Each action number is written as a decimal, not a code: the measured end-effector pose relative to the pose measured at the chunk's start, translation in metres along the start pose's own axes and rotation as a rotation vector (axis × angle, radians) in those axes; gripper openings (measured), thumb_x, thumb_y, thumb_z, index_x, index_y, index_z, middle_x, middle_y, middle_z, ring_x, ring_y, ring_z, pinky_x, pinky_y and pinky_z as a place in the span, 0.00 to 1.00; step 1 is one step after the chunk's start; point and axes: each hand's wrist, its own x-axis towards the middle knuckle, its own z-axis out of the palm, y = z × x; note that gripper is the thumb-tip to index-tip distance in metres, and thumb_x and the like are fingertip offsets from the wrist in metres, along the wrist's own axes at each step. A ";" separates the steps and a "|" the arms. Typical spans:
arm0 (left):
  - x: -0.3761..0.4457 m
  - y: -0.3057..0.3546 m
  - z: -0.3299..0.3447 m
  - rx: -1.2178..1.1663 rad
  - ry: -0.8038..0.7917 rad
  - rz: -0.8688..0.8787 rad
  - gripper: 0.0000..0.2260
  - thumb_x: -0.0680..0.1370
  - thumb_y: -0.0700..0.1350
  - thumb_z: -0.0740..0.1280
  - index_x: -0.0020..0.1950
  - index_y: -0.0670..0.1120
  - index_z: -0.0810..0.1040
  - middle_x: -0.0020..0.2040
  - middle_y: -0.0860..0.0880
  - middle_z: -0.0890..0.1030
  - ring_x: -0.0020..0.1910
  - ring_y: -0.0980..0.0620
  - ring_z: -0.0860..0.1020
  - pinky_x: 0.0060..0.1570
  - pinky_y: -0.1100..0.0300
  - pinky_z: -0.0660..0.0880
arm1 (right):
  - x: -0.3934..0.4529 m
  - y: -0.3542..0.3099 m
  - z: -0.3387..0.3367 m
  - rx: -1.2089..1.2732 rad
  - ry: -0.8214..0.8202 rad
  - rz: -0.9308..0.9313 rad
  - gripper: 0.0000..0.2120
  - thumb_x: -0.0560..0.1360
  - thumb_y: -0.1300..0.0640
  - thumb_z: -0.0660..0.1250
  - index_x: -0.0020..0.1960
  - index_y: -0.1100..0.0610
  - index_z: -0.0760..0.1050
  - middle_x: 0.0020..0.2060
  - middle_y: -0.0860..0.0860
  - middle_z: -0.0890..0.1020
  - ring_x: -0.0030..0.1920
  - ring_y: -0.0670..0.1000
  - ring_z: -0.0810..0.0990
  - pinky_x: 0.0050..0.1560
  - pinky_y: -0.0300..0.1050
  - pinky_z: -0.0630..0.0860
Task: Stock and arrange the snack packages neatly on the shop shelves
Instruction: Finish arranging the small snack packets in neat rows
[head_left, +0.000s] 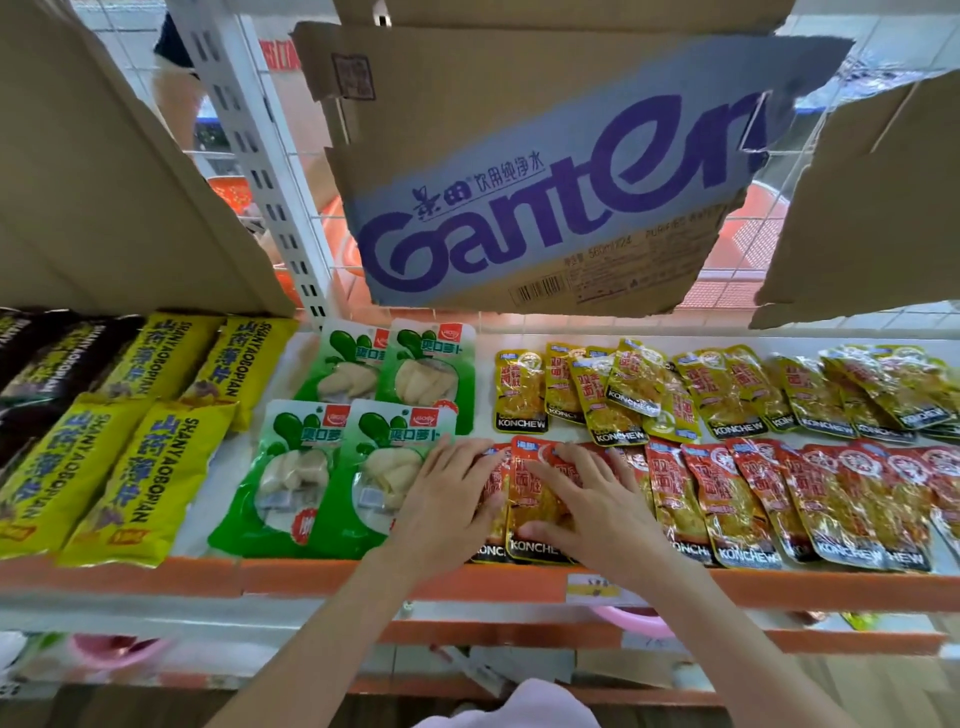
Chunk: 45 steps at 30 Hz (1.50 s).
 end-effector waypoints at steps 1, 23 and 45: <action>0.000 0.000 0.000 0.004 -0.001 -0.002 0.21 0.80 0.52 0.56 0.72 0.47 0.65 0.70 0.52 0.66 0.71 0.54 0.60 0.72 0.62 0.37 | 0.001 -0.003 0.000 0.003 0.004 -0.001 0.41 0.65 0.24 0.38 0.74 0.41 0.52 0.73 0.48 0.57 0.74 0.51 0.54 0.73 0.52 0.39; -0.008 -0.002 -0.033 -0.014 -0.313 0.013 0.36 0.75 0.59 0.64 0.77 0.52 0.50 0.77 0.57 0.48 0.75 0.60 0.44 0.67 0.64 0.31 | -0.011 0.006 -0.006 -0.001 -0.073 -0.122 0.31 0.72 0.30 0.50 0.73 0.35 0.50 0.75 0.42 0.51 0.75 0.47 0.43 0.73 0.55 0.38; 0.017 0.017 -0.017 -0.139 -0.407 0.020 0.41 0.71 0.61 0.68 0.76 0.51 0.52 0.77 0.54 0.50 0.75 0.56 0.47 0.73 0.57 0.42 | -0.019 0.026 -0.002 -0.021 -0.004 0.018 0.33 0.73 0.30 0.48 0.74 0.40 0.49 0.76 0.46 0.50 0.75 0.49 0.49 0.74 0.54 0.39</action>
